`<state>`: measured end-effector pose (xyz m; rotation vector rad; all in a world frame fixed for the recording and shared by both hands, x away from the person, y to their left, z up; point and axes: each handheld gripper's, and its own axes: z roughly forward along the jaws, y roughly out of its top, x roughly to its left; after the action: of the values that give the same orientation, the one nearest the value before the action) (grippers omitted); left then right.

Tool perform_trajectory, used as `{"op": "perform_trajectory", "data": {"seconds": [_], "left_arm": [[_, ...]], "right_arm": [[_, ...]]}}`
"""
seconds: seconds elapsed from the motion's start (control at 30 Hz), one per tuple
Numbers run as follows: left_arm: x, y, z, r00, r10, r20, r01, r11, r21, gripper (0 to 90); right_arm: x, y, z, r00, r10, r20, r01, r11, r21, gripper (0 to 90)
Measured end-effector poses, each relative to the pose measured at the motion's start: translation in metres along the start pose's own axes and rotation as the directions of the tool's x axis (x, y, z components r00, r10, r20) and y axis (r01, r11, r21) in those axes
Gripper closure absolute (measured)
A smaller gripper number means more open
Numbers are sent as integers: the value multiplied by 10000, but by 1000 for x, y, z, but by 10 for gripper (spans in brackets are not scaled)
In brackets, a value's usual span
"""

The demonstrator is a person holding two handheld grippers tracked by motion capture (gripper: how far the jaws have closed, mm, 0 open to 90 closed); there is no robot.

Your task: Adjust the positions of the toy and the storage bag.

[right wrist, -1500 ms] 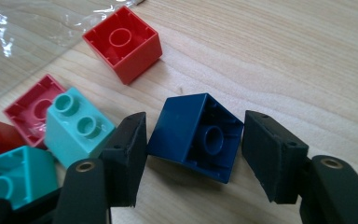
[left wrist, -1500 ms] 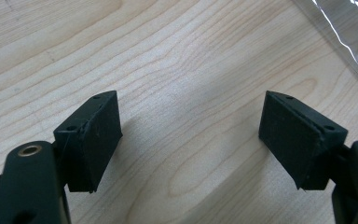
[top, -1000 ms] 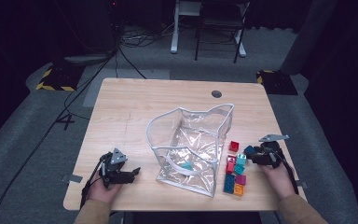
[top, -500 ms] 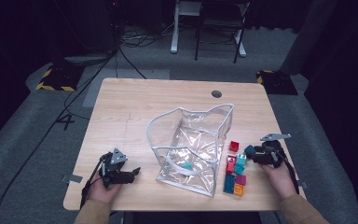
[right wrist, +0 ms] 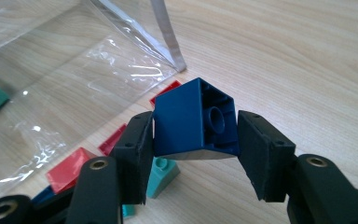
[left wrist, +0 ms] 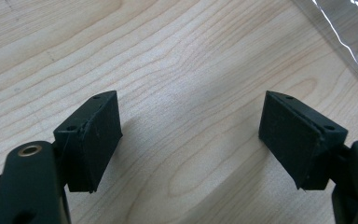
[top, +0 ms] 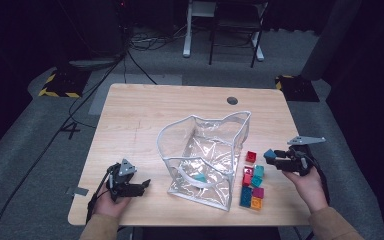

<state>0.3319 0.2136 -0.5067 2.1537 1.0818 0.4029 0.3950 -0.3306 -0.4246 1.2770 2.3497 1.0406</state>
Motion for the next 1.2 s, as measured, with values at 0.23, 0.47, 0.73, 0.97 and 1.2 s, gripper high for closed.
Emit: {"op": "perform_trajectory", "data": {"seconds": [0.23, 0.47, 0.73, 0.97, 1.2], "left_arm": [[0, 0, 0, 10000, 0, 2, 0, 10000, 1, 214], [0, 0, 0, 10000, 4, -4, -4, 10000, 13, 213], [0, 0, 0, 10000, 7, -9, -7, 10000, 11, 214], [0, 0, 0, 10000, 4, -30, -4, 10000, -1, 213], [-1, 0, 0, 9999, -76, -120, 76, 10000, -17, 213]], "right_arm": [[8, 16, -18, 9994, -320, -132, 318, 9994, -131, 474], [16, 37, -43, 9977, -607, -317, 590, 9969, -511, 474], [25, 60, -62, 9951, -870, -465, 833, 9937, -755, 474], [39, 82, -66, 9881, -1426, -573, 1375, 9869, -845, 474], [54, 104, -62, 9797, -1867, -735, 1802, 9799, -860, 474]]}}
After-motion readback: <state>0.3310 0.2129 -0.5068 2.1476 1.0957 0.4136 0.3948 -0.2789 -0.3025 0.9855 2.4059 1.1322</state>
